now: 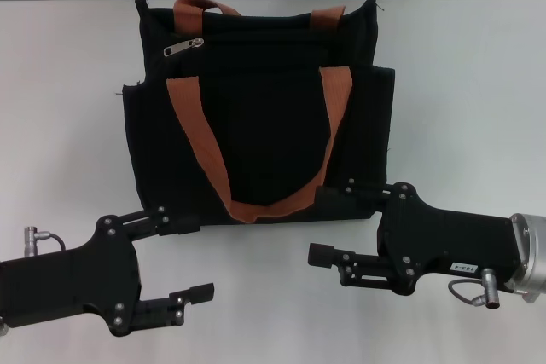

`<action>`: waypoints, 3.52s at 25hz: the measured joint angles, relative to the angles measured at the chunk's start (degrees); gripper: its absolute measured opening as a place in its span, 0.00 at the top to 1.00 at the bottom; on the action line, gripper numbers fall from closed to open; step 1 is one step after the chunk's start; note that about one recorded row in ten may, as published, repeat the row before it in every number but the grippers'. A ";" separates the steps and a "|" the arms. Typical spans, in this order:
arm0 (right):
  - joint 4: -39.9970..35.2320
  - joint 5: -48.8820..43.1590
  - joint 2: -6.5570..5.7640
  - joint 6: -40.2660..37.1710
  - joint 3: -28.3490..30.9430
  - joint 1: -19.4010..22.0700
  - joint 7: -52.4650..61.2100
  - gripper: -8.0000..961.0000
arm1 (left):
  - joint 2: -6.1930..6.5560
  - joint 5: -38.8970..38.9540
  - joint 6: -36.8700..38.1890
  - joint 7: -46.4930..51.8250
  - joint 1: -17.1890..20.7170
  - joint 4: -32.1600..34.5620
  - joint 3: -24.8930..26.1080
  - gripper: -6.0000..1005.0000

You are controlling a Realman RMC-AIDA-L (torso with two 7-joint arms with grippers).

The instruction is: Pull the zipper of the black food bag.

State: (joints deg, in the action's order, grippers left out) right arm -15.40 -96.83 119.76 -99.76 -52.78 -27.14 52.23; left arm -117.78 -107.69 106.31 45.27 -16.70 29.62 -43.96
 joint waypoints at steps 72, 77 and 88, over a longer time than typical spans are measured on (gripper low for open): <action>4.86 0.97 0.13 6.70 0.49 -2.48 -0.73 0.26 | -1.00 15.63 -18.43 -0.97 -9.37 -14.30 20.95 0.27; 5.49 1.04 0.13 6.69 0.46 -2.92 -0.72 0.26 | -0.95 15.63 -17.53 -0.96 -9.41 -15.10 18.45 0.27; 5.83 1.12 0.13 6.78 0.49 -3.08 -0.72 0.26 | -0.97 16.11 -15.74 -2.62 -8.78 -15.23 18.69 0.27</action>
State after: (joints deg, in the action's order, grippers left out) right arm -9.57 -95.71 119.89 -92.98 -52.29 -30.22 51.52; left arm -118.75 -91.59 90.57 42.65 -25.48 14.39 -25.27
